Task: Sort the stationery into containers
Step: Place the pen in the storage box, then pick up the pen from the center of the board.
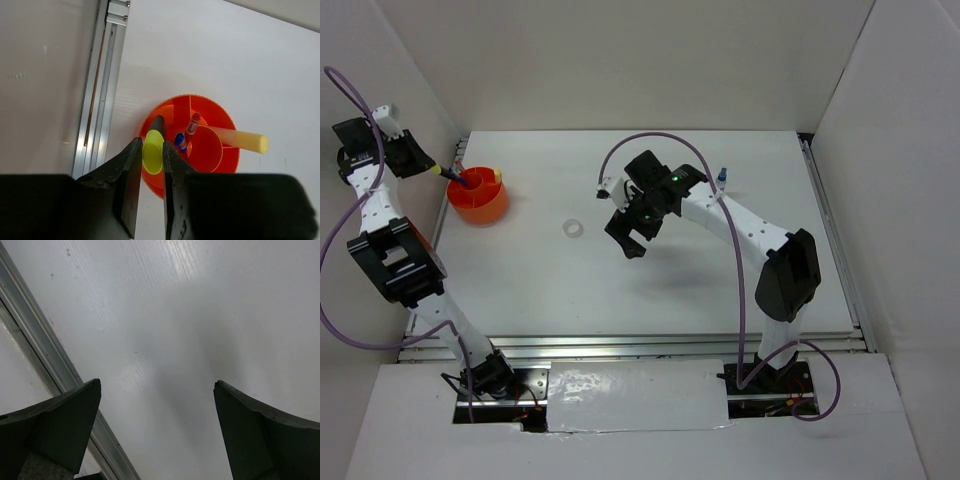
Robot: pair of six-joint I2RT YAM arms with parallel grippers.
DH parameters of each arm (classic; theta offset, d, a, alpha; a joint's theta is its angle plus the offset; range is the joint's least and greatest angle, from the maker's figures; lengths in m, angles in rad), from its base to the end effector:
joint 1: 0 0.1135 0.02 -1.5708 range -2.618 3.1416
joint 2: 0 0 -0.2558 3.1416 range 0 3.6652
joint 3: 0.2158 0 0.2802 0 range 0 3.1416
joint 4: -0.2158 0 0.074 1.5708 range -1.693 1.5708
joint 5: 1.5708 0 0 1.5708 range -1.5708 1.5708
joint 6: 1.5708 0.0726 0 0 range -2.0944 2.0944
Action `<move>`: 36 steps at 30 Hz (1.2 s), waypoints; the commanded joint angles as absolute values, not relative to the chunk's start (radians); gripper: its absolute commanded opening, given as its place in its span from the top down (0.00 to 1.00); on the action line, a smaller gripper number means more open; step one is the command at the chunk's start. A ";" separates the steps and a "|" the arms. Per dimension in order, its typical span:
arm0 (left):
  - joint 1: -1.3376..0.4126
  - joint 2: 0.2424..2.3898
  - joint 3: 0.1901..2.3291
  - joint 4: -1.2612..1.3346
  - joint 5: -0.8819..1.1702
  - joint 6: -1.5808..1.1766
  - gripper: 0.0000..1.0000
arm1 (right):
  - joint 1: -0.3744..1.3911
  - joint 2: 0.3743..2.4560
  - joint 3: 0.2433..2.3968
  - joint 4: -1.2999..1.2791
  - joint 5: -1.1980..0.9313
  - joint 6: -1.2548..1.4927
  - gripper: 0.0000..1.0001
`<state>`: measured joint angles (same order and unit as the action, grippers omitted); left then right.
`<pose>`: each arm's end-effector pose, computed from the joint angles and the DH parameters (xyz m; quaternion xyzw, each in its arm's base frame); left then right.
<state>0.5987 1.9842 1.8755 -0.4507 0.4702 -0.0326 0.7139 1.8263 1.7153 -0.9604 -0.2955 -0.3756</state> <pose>0.4472 0.2653 0.3041 -0.1568 0.8438 -0.0641 0.5093 0.3127 0.2989 0.2644 -0.5278 0.8009 0.1818 0.2169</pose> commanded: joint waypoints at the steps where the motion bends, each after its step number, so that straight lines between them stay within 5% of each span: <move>1: 0.597 2.002 1.875 -0.462 0.469 -0.029 0.83 | 0.706 1.835 1.732 -0.940 -0.296 -0.384 0.00; 3: 0.598 2.005 1.876 -0.472 0.468 -0.025 0.82 | 0.706 1.835 1.729 -0.937 -0.293 -0.385 0.00; 14: 0.597 1.985 1.905 -0.479 0.514 -0.038 0.36 | 0.678 1.842 1.746 -0.922 -0.275 -0.368 0.00; 22: 0.543 1.881 1.946 -0.437 0.682 0.083 0.37 | 0.594 1.807 1.712 -0.904 -0.327 -0.310 0.00; 30: 0.077 1.862 2.007 -0.693 0.611 0.518 0.35 | 0.405 1.738 1.649 -0.881 -0.429 -0.229 0.00; 36: -0.199 2.005 2.014 -0.624 0.587 0.516 0.30 | 0.287 1.669 1.574 -0.868 -0.477 -0.203 0.00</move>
